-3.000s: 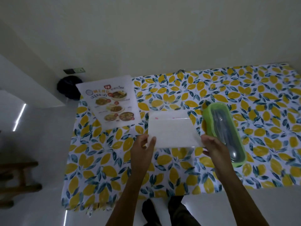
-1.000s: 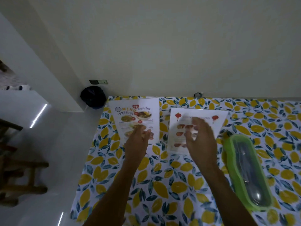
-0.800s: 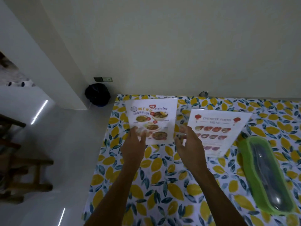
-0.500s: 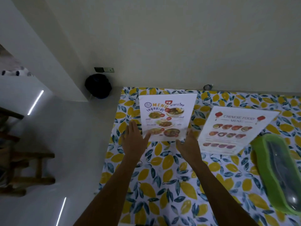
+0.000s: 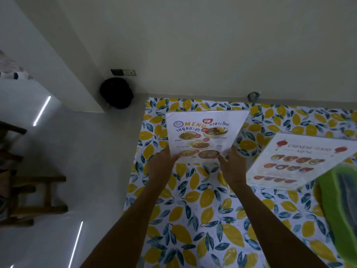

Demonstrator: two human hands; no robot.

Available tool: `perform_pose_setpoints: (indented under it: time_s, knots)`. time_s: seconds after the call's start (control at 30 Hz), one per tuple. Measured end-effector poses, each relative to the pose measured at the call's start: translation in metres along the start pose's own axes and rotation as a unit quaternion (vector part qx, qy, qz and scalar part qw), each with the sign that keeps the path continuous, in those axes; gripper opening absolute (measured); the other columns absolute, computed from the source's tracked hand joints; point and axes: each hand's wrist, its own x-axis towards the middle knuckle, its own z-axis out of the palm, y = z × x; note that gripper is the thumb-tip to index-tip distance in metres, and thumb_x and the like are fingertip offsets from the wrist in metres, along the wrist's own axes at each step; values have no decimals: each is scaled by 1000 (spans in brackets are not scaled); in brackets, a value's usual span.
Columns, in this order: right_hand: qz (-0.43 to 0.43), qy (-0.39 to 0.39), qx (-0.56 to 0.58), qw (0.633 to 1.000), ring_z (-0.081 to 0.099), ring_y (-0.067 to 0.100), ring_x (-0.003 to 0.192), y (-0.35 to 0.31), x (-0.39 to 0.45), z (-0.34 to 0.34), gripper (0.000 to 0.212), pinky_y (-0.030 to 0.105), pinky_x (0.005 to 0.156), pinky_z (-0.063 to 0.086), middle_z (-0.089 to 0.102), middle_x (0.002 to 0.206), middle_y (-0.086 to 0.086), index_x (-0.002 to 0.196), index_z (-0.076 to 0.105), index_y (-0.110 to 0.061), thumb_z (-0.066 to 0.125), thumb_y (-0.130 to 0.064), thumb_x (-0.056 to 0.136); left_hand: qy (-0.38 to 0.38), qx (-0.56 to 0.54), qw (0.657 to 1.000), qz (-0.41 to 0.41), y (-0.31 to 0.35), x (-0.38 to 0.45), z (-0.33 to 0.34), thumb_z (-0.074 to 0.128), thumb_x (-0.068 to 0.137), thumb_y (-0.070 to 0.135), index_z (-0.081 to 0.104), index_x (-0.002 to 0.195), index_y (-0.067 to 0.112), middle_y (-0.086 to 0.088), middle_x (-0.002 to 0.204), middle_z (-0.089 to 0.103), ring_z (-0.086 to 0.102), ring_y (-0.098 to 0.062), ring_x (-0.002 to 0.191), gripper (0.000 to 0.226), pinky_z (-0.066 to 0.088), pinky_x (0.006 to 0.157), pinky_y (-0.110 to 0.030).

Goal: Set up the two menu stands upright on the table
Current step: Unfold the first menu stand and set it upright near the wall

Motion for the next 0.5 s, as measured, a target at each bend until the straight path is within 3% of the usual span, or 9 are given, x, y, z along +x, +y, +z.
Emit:
perform_pose_setpoints:
  time_s: [0.07,0.2,0.27,0.37,0.5]
  knots:
    - [-29,5,3,1000,66,34,89,-16,15,2,46,30,66,42,68,100,19,130,50,-2,63,-28,94,9,-32,999,-4,-7,17,-12,45,89,68,59,121,14,-8,84,70,64,-25,68,64,53,53,-38]
    - [-72,-10,-3,997,67,36,92,-59,60,8,47,38,66,52,68,106,18,132,47,-6,63,-30,94,38,-45,998,0,-28,73,-43,51,91,61,57,115,12,-10,78,65,61,-28,65,55,52,54,-39]
    - [-96,-12,-21,995,66,37,91,-79,85,10,44,35,62,48,67,104,19,125,49,-4,65,-29,93,44,-58,997,4,-42,103,-59,52,89,63,59,111,13,-13,79,65,64,-32,66,54,55,58,-43]
    - [-126,-18,-40,991,66,35,83,-107,123,15,44,31,58,40,68,96,19,118,52,-1,66,-33,91,38,-9,996,85,-57,149,-74,56,93,44,65,112,12,-18,101,68,67,-37,83,38,53,65,-41]
    - [-144,-11,-38,989,65,38,85,-130,166,30,42,35,62,46,67,93,22,114,53,0,66,-32,92,41,-119,992,25,-65,203,-87,67,86,38,63,119,12,-13,111,71,68,-33,96,42,52,74,-38]
